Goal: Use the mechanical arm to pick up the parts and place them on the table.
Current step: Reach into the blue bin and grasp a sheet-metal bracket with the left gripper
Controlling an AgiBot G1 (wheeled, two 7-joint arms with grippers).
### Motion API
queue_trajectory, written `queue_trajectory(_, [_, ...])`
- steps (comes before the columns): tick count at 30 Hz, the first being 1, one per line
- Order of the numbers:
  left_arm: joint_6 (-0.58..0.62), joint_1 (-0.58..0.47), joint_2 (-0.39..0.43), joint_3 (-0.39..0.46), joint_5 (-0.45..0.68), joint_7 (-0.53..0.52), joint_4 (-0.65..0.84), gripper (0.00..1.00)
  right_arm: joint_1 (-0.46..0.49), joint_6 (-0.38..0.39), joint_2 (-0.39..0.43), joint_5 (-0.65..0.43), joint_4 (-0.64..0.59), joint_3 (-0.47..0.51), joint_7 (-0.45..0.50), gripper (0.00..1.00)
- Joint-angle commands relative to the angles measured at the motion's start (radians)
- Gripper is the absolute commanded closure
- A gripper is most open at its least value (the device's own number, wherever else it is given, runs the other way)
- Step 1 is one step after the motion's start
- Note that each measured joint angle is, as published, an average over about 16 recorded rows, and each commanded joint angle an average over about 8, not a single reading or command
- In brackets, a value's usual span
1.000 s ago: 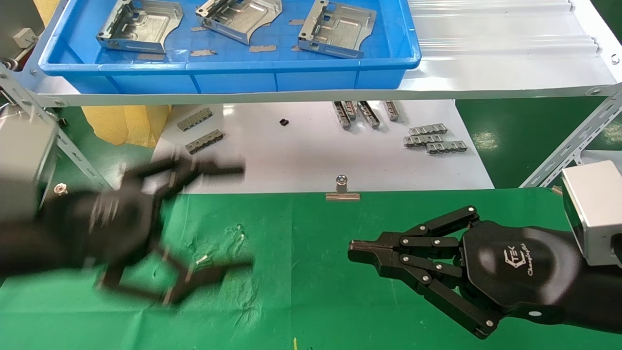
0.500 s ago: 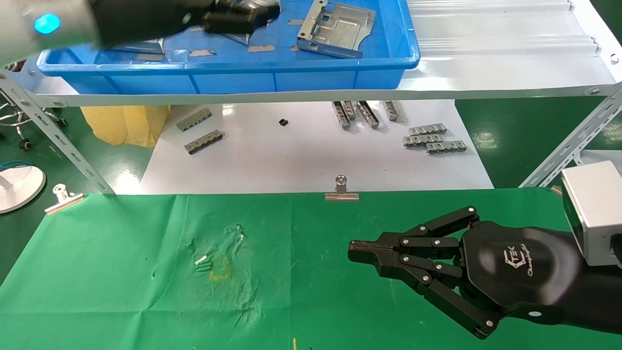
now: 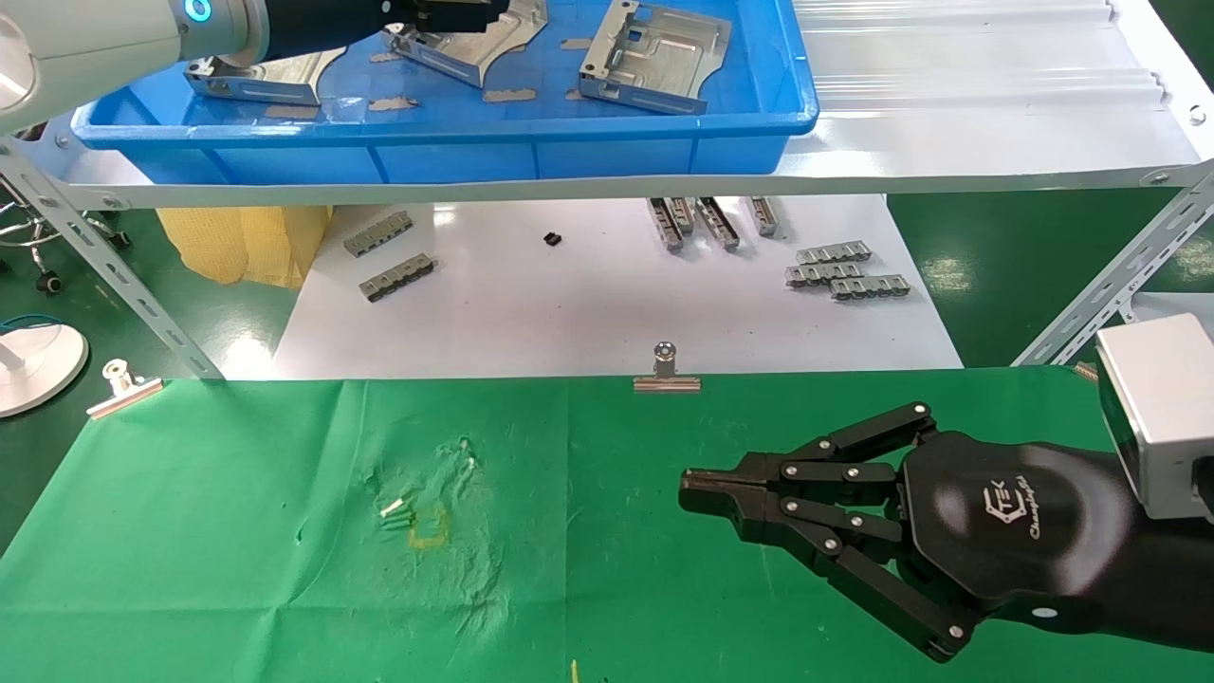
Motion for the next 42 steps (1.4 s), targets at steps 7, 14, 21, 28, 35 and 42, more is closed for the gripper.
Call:
queue_trajectory(7, [-0.046,-0.006,0.007,0.017,0.025,-0.031,0.023,1.0,0.0,0.0,0.0,0.0,0.0,0.0,0.0,0.0])
queue_trajectory(14, [-0.084,0.0,0.007,0.031,0.044,-0.037,0.018,1.0,0.0,0.0,0.0,0.0,0.0,0.0,0.0,0.0])
queue_trajectory(21, [-0.101,0.008,0.006,0.036,0.049,-0.044,0.013,1.0,0.0,0.0,0.0,0.0,0.0,0.0,0.0,0.0])
queue_trajectory(28, [-0.106,0.011,0.006,0.043,0.058,-0.052,0.013,1.0,0.0,0.0,0.0,0.0,0.0,0.0,0.0,0.0])
queue_trajectory(35, [-0.111,0.015,0.005,0.046,0.061,-0.054,0.007,1.0,0.0,0.0,0.0,0.0,0.0,0.0,0.0,0.0])
queue_trajectory(42, [-0.099,0.009,-0.004,0.036,0.045,-0.031,-0.015,1.0,0.0,0.0,0.0,0.0,0.0,0.0,0.0,0.0])
